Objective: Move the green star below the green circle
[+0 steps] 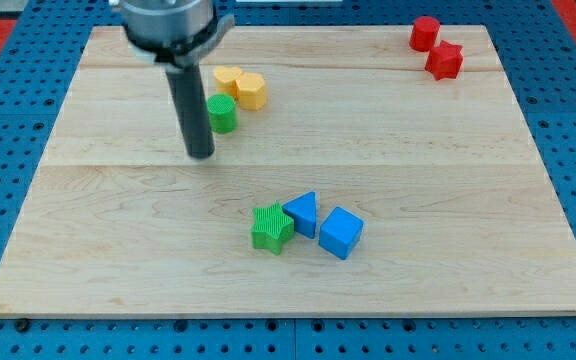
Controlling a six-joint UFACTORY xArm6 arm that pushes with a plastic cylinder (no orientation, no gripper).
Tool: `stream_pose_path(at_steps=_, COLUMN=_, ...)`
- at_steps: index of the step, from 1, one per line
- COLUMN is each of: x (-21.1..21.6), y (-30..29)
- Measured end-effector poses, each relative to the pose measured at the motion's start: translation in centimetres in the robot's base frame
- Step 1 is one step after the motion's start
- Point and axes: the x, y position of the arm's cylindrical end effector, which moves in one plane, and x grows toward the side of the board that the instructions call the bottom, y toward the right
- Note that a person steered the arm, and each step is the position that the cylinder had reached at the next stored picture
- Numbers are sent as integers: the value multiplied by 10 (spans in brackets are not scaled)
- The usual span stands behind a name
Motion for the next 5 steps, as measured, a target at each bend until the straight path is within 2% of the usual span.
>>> stream_pose_path(at_steps=2, x=131, y=-1)
stream_pose_path(at_steps=3, x=154, y=51)
stream_pose_path(at_steps=4, x=154, y=113)
stream_pose_path(at_steps=5, x=141, y=117)
